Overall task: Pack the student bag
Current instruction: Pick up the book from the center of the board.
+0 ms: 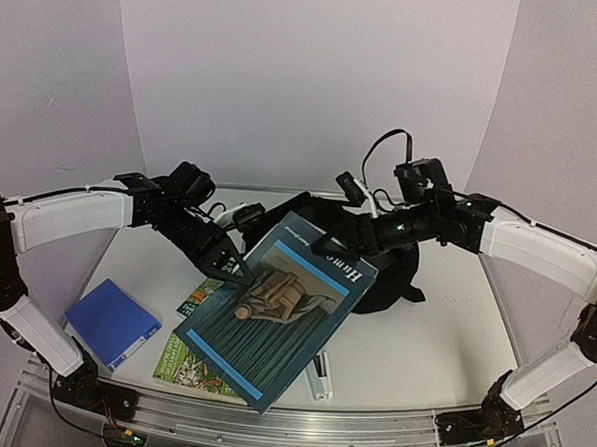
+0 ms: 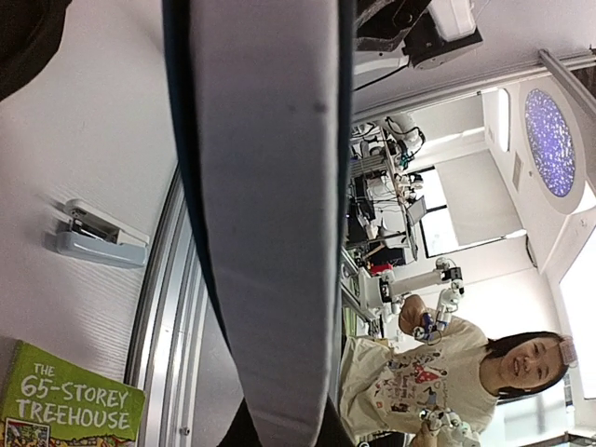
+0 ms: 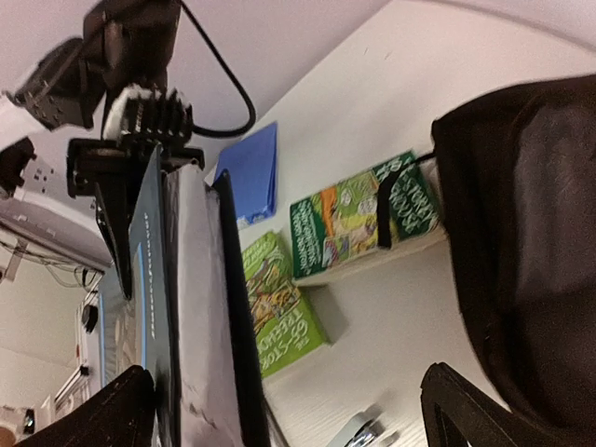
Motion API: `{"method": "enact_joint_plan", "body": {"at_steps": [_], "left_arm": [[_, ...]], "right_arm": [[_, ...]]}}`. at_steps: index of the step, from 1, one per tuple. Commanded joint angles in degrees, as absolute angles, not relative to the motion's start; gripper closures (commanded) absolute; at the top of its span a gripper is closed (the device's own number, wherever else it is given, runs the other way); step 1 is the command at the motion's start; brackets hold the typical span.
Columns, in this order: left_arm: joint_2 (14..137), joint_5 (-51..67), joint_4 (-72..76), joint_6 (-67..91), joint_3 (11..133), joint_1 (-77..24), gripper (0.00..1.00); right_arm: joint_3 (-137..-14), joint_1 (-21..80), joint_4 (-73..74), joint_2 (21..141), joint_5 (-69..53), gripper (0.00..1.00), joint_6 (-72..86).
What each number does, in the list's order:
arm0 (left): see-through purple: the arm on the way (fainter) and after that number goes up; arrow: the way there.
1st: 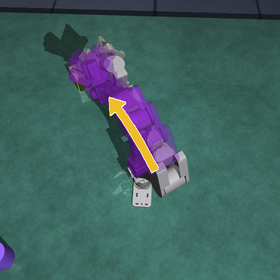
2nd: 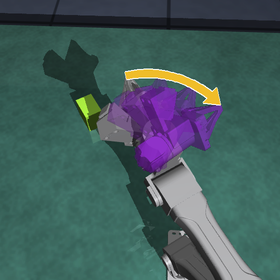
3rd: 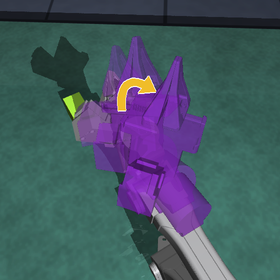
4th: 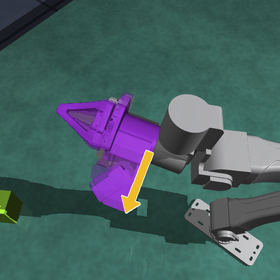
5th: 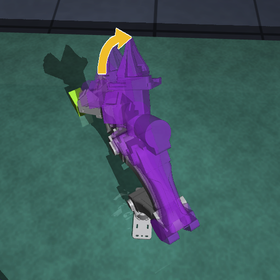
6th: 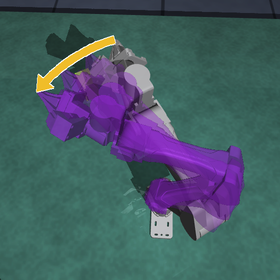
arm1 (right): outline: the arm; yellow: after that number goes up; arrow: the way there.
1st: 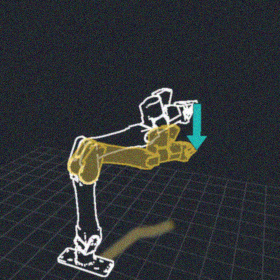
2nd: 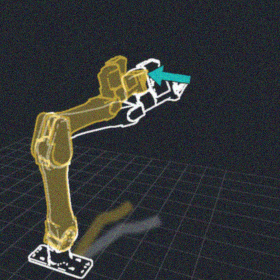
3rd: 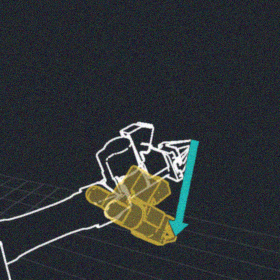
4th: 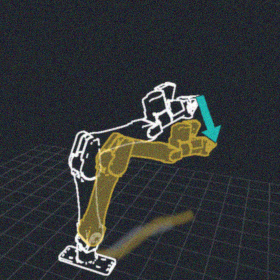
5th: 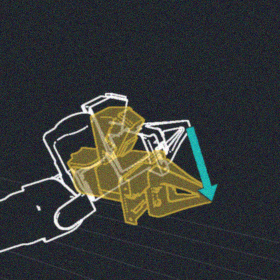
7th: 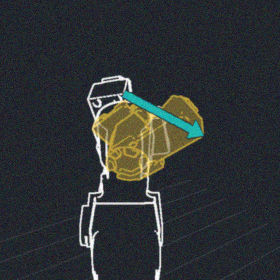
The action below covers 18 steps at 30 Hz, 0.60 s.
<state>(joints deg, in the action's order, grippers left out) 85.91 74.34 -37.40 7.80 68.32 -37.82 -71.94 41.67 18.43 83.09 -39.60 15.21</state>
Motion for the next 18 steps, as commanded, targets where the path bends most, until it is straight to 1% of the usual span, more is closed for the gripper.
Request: {"method": "enact_joint_plan", "body": {"at_steps": [1,3,6,8,13,15,17,18], "left_arm": [[88.85,78.00,-49.63,-3.09,74.36,-39.38,1.00],[90.47,78.24,-51.21,-4.87,75.50,-39.56,1.00],[91.80,78.40,-52.85,-6.50,77.03,-39.64,1.00],[92.24,78.55,-52.95,-6.97,77.77,-39.64,1.00],[93.28,78.81,-53.26,-7.45,79.19,-39.73,1.00],[93.81,78.76,-53.93,-7.91,79.74,-39.72,0.99],[94.52,78.36,-54.43,-8.27,80.29,-39.73,0.92],[94.87,77.93,-54.85,-8.74,80.57,-39.72,0.85]], "right_arm": [[-73.09,41.92,21.47,84.61,-51.53,0.03,10.97],[-72.76,41.96,21.43,84.50,-54.66,0.10,10.25],[-72.09,41.96,21.36,84.24,-57.61,0.27,10.03],[-71.27,41.92,21.27,84.20,-58.77,0.36,10.02],[-68.59,41.92,20.74,84.18,-60.18,0.55,10.01],[-68.16,41.95,20.15,84.07,-59.97,0.68,10.50],[-68.18,41.92,19.33,83.85,-58.43,0.80,11.62],[-68.31,41.92,18.93,83.67,-56.57,0.86,12.60]]}}
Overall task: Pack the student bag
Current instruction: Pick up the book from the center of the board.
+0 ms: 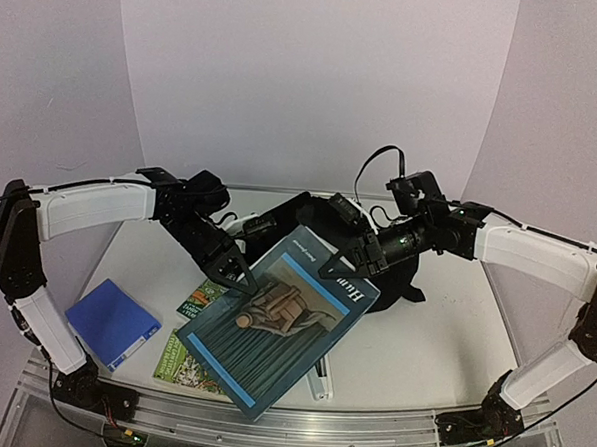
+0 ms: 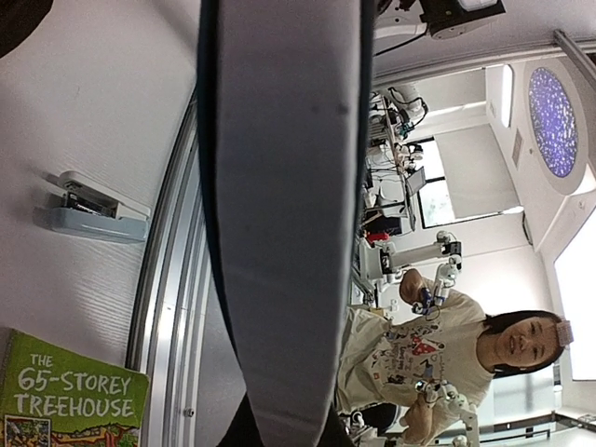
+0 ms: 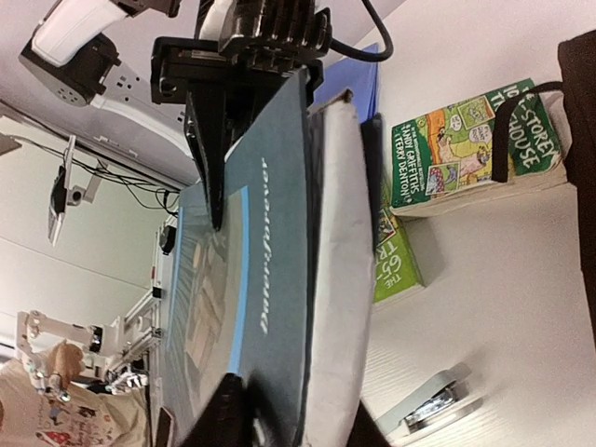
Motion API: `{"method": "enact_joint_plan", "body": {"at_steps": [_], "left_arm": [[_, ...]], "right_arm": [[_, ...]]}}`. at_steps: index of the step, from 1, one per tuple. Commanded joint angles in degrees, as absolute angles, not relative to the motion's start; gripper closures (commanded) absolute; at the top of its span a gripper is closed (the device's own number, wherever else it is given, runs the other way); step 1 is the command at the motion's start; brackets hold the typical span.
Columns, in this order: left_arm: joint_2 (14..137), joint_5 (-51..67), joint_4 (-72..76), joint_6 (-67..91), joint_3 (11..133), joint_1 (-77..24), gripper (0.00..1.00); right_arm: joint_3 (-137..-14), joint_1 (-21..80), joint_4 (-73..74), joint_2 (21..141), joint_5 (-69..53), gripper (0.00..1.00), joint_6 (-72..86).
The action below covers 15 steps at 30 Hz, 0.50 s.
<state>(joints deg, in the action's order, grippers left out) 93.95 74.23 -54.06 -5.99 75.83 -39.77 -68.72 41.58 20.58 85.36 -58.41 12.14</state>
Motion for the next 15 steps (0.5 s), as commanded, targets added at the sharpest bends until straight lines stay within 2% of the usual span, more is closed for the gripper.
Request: {"method": "enact_joint_plan", "body": {"at_steps": [1,3,7,9,15], "left_arm": [[94.96,77.34,-54.84,-8.84,80.81,-39.68,0.75],[94.67,75.58,-53.17,-8.06,80.69,-39.60,0.58],[92.01,67.98,-47.87,-4.04,79.87,-38.73,0.31],[89.76,63.48,-43.33,-1.42,78.78,-37.55,0.21],[81.27,41.32,-26.50,7.33,73.54,-34.86,0.05]], "right_arm": [[-68.36,41.92,18.31,83.38,-55.18,0.90,13.29],[-68.79,41.89,17.42,82.99,-50.07,0.99,15.88],[-69.87,41.28,16.86,81.65,-40.60,1.00,20.67],[-70.46,39.76,16.91,80.12,-35.50,1.00,23.78],[-71.24,31.26,17.65,71.07,-19.93,1.00,31.79]]}}
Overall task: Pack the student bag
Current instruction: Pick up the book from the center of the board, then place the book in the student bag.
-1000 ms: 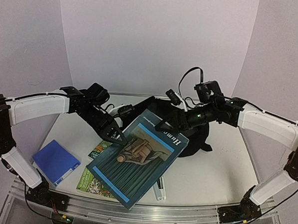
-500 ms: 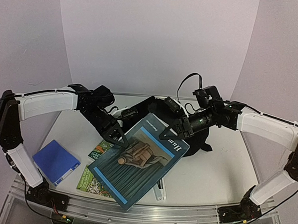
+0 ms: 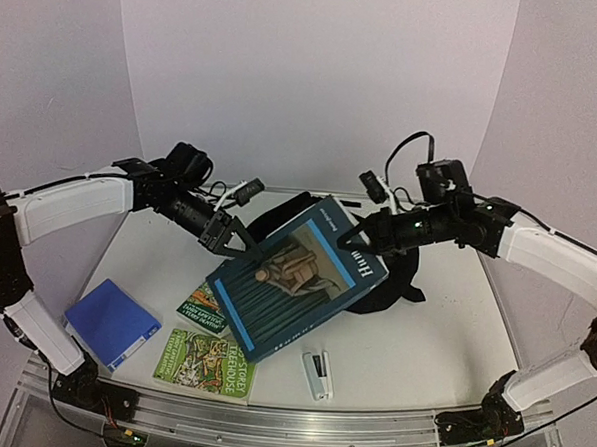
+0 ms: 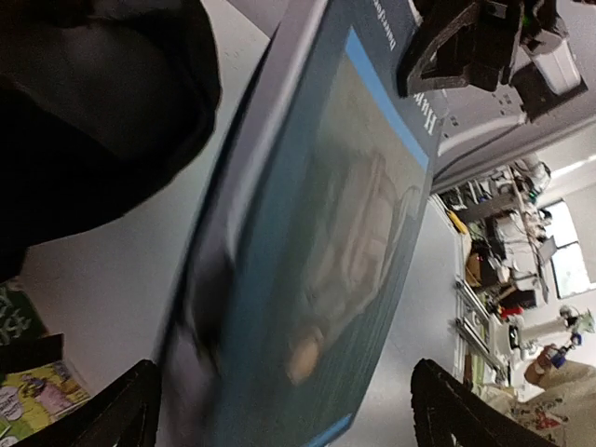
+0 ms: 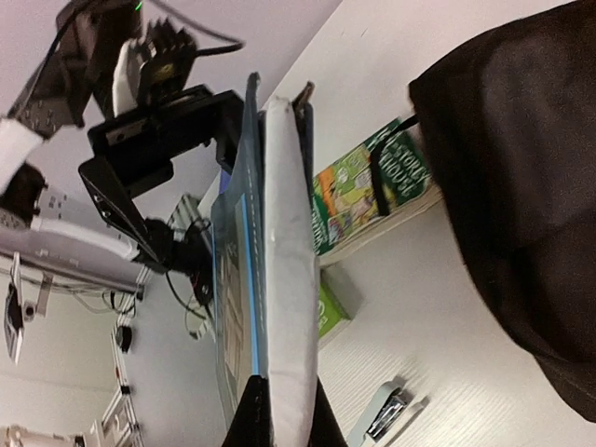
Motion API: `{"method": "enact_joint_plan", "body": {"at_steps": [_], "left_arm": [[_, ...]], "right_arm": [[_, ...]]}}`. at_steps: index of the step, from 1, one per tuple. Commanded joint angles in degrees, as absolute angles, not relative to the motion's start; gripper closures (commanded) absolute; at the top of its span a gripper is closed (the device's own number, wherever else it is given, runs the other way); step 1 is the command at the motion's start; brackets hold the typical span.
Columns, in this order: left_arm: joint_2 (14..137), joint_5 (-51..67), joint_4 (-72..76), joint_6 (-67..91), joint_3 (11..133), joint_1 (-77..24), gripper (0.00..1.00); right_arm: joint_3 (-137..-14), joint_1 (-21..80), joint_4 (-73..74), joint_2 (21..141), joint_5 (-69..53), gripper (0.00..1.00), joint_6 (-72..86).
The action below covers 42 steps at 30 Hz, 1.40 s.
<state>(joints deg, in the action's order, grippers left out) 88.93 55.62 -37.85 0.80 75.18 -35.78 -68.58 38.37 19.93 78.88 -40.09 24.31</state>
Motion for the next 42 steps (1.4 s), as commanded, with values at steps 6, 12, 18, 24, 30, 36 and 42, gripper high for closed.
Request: {"method": "enact_joint_plan", "body": {"at_steps": [6,12,18,24,30,36,42], "left_arm": [[89.10,33.73,-20.76,11.13,79.10,-35.39,0.02],[101.90,31.09,-18.08,13.12,87.58,-37.34,0.00],[112.41,26.70,-19.05,16.00,96.79,-37.53,0.00],[119.37,25.95,-17.78,18.69,103.54,-37.54,0.00],[126.25,24.82,-19.83,18.90,111.37,-37.52,0.15],[128.80,24.38,-21.76,18.29,114.93,-37.53,0.39],[128.70,25.24,-21.83,17.84,115.67,-37.51,0.81]], "right_arm": [[-72.54,26.05,22.24,64.59,0.14,1.00,35.39],[-72.69,24.14,24.51,61.65,12.21,1.00,37.84],[-70.28,24.15,26.96,58.48,14.99,1.00,40.40],[-66.90,24.11,29.81,55.19,14.57,1.00,42.67],[-62.47,24.14,30.68,53.82,13.09,1.00,46.33],[-58.74,24.16,29.43,54.24,11.87,1.00,49.16],[-57.19,24.12,28.74,56.44,11.08,1.00,50.81]]}}
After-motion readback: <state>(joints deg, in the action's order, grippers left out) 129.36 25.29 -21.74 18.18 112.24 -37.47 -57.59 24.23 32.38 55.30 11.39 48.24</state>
